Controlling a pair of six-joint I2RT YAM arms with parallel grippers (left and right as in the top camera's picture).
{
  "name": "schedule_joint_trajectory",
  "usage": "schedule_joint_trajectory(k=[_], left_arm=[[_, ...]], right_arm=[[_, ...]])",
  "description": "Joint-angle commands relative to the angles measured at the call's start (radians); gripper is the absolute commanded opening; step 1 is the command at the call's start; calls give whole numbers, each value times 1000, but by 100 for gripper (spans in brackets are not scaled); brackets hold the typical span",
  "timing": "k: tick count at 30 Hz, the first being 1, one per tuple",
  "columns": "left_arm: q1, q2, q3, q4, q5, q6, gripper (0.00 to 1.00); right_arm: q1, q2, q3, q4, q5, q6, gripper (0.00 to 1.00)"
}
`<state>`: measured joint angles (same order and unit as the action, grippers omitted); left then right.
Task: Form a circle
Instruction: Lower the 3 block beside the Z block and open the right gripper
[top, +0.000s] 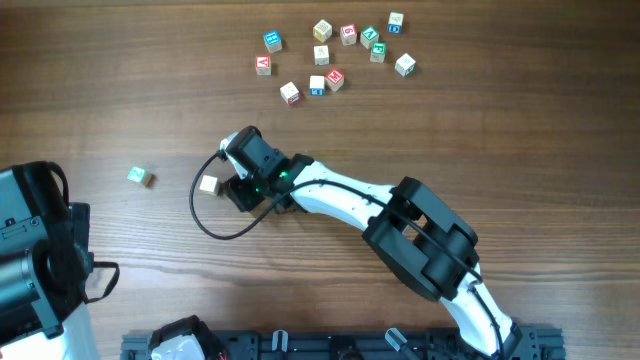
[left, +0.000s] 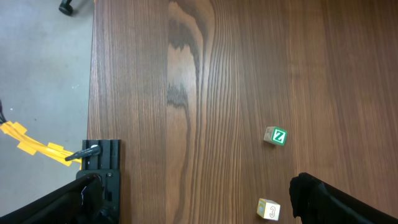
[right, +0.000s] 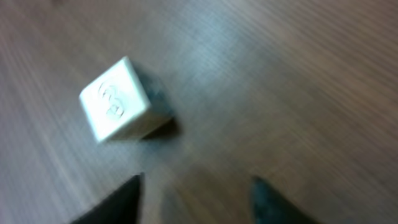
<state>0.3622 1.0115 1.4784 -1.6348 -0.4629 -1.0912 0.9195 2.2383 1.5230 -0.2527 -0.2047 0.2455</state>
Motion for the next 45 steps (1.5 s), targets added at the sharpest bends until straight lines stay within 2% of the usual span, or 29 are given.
schedule_joint_trajectory(k=[1,3,4,10,14,22,25,26,29,32,35,41,43,45], left_arm=[[5,-1,0,-1,-5,-19,100],[5,-1,0,-1,-5,-19,100],[5,-1,0,-1,-5,-19,100],[5,-1,0,-1,-6,-19,100],[5,-1,0,-1,-6,-19,100],[5,-1,0,-1,-5,-19,100],[5,-1,0,-1,-5,-19,100],[5,-1,0,-1,-6,-19,100],[5,-1,0,-1,-6,-19,100],[5,-1,0,-1,-5,-19,100],[5,-1,0,-1,-6,-19,100],[5,-1,0,-1,-5,-19,100],[5,-1,0,-1,-5,-19,100],[5,-1,0,-1,-5,-19,100]], right_arm=[[13,42,-31,-5,-126,20,24],[13,43,-31,42,-125,19,15],[13,43,-31,68,-125,19,14],[13,47,-31,171,-116,16,17],[13,53,-31,226,4,16,18],[13,70,-31,370,-5,-19,20],[13,70,-31,377,-5,-26,20],[12,70,-31,376,1,-56,19],[8,65,-31,354,133,-83,6],[-1,47,-31,308,256,-11,4],[-2,56,-31,306,112,1,4],[7,78,-31,326,-208,-81,4],[7,78,-31,296,-155,-12,4],[6,78,-31,237,-13,106,4]])
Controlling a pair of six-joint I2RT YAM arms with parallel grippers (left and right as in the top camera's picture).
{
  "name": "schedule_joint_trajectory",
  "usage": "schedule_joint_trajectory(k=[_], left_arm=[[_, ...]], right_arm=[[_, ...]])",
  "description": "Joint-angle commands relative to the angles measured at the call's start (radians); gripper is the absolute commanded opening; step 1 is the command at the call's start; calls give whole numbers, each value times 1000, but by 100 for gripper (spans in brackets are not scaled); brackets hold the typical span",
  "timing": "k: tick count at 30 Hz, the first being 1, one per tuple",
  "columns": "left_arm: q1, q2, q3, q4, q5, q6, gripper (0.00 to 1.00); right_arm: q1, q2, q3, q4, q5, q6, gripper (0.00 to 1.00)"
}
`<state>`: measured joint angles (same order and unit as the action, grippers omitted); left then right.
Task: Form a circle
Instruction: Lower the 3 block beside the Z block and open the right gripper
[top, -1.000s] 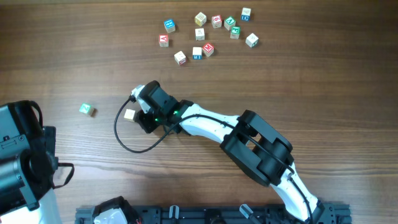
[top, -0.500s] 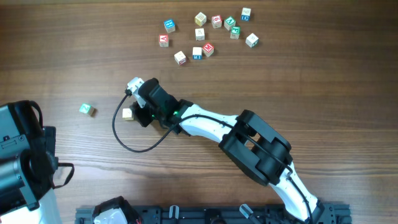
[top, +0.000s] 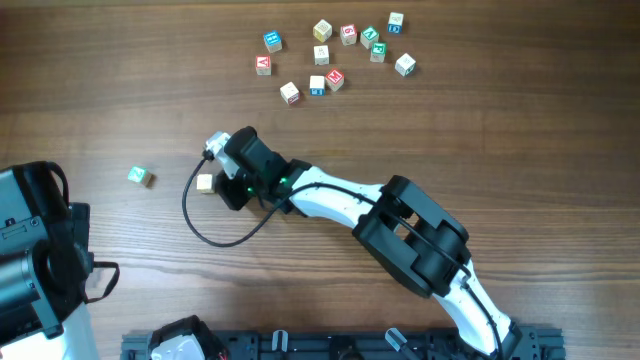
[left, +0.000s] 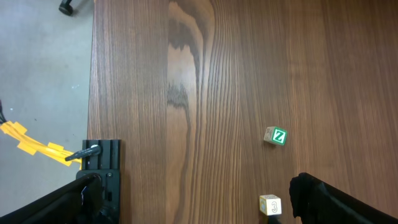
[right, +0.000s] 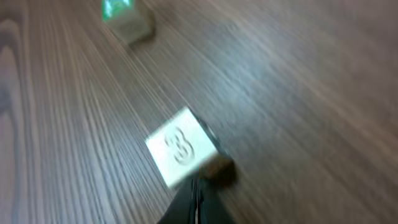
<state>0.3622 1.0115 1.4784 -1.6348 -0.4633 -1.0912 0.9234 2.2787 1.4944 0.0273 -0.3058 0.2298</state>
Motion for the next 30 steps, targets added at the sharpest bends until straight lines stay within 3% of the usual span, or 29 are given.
schedule_joint_trajectory(k=[1,7,16,24,30], left_arm=[[5,-1,0,-1,-5,-19,100],[5,-1,0,-1,-5,-19,100],[5,-1,0,-1,-5,-20,100],[5,-1,0,-1,-5,-19,100],[5,-1,0,-1,-5,-19,100]], right_arm=[[2,38,-2,-66,130,148,4],[5,45,-2,-66,90,127,4],[18,102,-2,-44,-174,57,4],[18,104,-2,36,-35,-55,4],[-1,100,4,-329,97,39,4]])
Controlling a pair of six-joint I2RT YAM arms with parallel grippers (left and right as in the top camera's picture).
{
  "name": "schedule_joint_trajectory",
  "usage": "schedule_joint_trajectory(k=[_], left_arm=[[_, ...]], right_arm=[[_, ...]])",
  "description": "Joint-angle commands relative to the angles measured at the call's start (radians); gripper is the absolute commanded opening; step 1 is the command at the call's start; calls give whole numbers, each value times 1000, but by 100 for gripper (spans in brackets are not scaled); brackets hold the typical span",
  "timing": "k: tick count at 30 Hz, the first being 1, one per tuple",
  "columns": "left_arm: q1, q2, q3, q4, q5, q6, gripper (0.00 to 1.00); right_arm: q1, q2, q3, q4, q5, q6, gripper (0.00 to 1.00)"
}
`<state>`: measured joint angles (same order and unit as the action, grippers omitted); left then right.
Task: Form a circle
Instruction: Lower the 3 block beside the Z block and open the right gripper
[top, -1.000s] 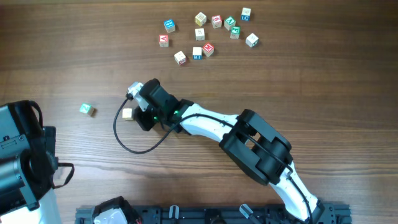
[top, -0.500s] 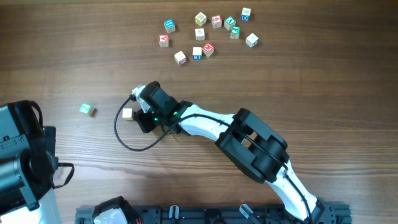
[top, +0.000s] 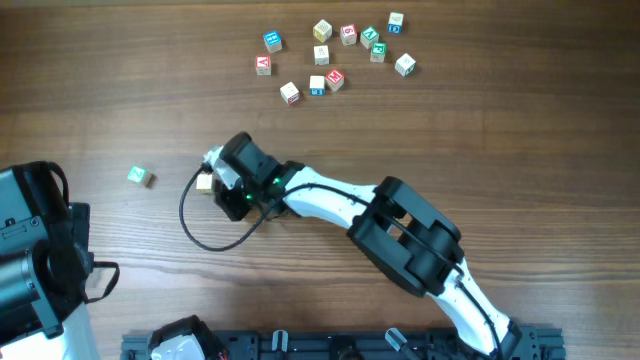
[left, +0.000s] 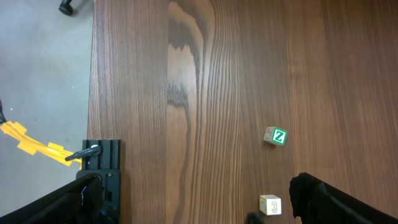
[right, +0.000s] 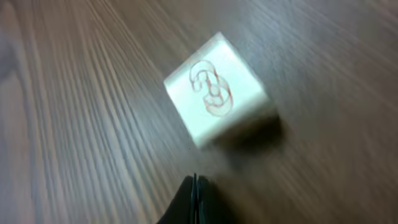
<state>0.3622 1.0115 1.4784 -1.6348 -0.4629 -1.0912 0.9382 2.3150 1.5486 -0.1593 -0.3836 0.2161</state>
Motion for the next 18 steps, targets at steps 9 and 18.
schedule_joint_trajectory(k=[9,18], left_arm=[[5,-1,0,-1,-5,-19,100],[5,-1,0,-1,-5,-19,100]], right_arm=[[-31,98,-50,186,-9,45,4],[-9,104,-50,256,-115,-19,4]])
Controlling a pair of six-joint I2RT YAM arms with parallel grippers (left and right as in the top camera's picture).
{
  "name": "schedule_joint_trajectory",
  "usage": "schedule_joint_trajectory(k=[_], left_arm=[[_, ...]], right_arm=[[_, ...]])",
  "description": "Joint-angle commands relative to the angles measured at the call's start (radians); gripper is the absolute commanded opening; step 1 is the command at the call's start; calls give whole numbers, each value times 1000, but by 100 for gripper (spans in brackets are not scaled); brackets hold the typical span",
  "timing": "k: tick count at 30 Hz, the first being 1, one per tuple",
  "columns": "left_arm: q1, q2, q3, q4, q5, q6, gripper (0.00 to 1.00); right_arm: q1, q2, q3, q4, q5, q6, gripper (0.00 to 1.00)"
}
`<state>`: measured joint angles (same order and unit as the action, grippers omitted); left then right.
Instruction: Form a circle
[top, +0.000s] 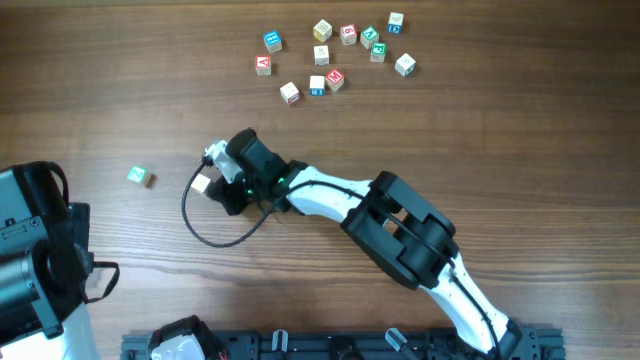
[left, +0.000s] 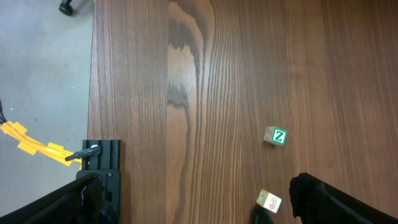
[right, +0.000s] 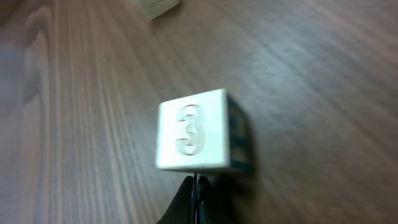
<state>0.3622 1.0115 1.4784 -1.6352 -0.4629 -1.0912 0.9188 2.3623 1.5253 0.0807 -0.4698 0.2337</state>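
Observation:
A cream block marked 3 lies on the wooden table, left of centre. My right gripper is shut with nothing between its fingers, its tip right against the block's near side. A green Z block lies alone further left, also in the left wrist view, where the 3 block sits tilted. Several lettered blocks form a loose cluster at the back. My left gripper is open, high above the table's left end.
A black cable loops on the table beside the right wrist. The table's left edge drops to grey floor, with a black clamp fixed on it. The left arm's base fills the front left corner.
The 3 block has turned on the spot and shifted slightly left; it now sits skewed in the left wrist view. The right gripper stays shut against it. The left arm has not moved.
The right gripper was open with the 3 block ahead and to its left. Then it was shut just behind the block. Since then the block has crept a little left toward the Z block and turned.

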Motion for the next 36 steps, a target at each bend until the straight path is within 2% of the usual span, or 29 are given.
schedule_joint_trajectory(k=[1,7,19,26,36], left_arm=[[5,-1,0,0,-6,-19,100],[5,-1,0,0,-6,-19,100],[5,-1,0,0,-5,-19,100],[5,-1,0,0,-5,-19,100],[5,-1,0,0,-6,-19,100]], right_arm=[[10,57,-26,27,-29,-54,4],[11,85,-21,104,87,-78,4],[2,103,-11,206,239,-276,4],[-5,182,50,263,235,-279,4],[-43,220,140,187,276,-256,4]])
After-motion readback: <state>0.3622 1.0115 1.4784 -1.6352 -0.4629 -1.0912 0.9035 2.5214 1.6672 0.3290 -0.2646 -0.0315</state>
